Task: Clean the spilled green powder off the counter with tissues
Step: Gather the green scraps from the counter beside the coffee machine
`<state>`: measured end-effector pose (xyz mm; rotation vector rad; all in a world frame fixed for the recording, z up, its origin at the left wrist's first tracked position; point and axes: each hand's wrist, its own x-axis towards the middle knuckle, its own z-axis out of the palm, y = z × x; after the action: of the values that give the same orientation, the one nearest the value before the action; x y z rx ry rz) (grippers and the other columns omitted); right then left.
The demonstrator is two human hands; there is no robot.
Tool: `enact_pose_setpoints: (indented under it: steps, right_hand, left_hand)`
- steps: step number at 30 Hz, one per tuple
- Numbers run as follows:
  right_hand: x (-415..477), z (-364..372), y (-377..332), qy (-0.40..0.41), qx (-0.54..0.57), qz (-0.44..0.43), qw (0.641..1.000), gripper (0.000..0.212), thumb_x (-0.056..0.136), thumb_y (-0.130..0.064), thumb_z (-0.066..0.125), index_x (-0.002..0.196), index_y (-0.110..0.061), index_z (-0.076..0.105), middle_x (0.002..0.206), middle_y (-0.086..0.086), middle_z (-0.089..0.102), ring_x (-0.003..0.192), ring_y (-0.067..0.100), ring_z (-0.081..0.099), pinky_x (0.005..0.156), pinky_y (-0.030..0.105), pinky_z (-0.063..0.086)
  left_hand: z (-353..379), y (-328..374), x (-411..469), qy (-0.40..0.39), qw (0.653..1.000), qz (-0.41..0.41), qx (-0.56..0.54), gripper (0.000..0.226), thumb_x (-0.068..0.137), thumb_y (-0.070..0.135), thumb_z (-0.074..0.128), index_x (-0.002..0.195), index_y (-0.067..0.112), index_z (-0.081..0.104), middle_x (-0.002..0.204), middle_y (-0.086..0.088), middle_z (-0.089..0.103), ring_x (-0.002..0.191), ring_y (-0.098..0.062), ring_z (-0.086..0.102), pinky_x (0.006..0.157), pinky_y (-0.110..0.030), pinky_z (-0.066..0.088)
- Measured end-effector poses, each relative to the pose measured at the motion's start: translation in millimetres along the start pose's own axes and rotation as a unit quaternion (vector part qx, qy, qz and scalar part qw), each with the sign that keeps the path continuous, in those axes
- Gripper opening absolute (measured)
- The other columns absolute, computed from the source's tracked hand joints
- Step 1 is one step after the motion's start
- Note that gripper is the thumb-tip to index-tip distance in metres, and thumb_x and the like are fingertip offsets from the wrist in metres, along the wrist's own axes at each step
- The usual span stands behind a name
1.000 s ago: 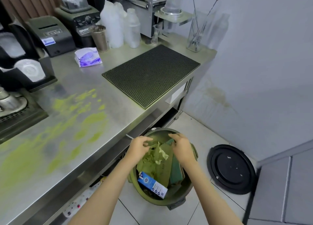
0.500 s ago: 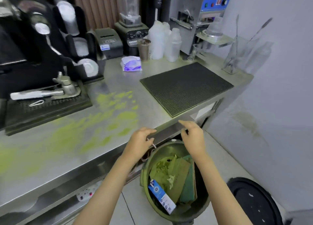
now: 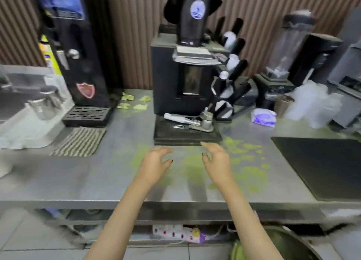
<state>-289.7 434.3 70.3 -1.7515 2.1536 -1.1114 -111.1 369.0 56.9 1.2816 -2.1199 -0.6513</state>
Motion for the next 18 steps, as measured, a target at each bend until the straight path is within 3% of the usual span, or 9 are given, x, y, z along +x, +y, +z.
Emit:
enact_pose_setpoints:
  steps: [4,9,18]
  right_hand:
    - [26,70,-55,-0.016,0.024,-0.020,0.999,0.036,0.084,0.003,0.053,0.118,-0.005,0.060,0.118,0.012,0.061,0.113,0.026,0.054,0.096,0.022,0.034]
    - [64,141,-105,-0.032,0.037,-0.012,0.999,0.036,0.086,0.000,0.050,0.121,-0.006,0.058,0.122,0.010,0.059,0.115,0.025,0.052,0.097,0.033,0.045]
    - [125,189,-132,-0.053,-0.012,0.025,0.998,0.039,0.087,-0.002,0.048,0.124,-0.011,0.057,0.125,0.008,0.056,0.119,0.023,0.049,0.096,0.025,0.037]
  left_hand:
    - [-57,-68,15,0.025,1.000,-0.014,0.013,0.032,0.079,0.007,0.066,0.112,0.008,0.065,0.115,-0.010,0.064,0.110,-0.024,0.057,0.094,-0.024,0.037]
    - [-107,-136,50,0.019,0.999,-0.011,0.026,0.033,0.083,0.008,0.062,0.116,0.008,0.062,0.120,-0.008,0.061,0.114,-0.022,0.054,0.096,-0.021,0.033]
    - [-131,-187,117,-0.005,1.000,-0.026,0.002,0.035,0.085,0.012,0.061,0.120,0.011,0.059,0.126,-0.009,0.057,0.118,-0.021,0.050,0.098,-0.025,0.034]
